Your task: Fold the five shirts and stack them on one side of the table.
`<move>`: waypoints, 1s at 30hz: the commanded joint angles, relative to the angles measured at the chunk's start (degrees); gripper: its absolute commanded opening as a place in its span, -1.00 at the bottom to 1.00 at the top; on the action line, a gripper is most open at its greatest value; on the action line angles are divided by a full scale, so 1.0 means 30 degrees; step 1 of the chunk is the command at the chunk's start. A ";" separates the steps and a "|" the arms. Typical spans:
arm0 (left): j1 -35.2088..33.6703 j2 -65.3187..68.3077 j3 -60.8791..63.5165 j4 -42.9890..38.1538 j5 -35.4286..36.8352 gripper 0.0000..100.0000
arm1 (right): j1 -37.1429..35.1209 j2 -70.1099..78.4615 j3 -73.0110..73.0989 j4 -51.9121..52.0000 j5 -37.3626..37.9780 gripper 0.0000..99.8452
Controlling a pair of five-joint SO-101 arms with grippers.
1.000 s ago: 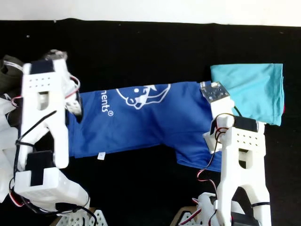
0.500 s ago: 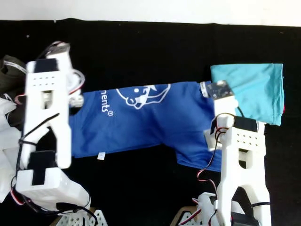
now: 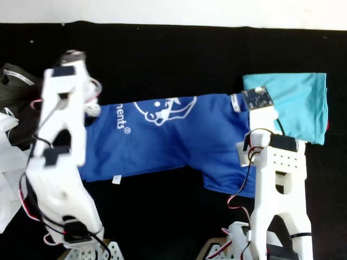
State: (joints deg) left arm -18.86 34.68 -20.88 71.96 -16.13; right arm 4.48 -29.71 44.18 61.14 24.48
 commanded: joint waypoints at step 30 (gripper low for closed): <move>-0.6842 1.0447 -2.3399 1.0198 0.0088 -0.98 | -0.6813 -0.0337 -0.1158 0.2974 -0.0059 -0.98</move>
State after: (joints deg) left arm -39.69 67.12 -89.19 101.67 -16.22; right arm -14.51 -29.71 42.95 71.43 24.48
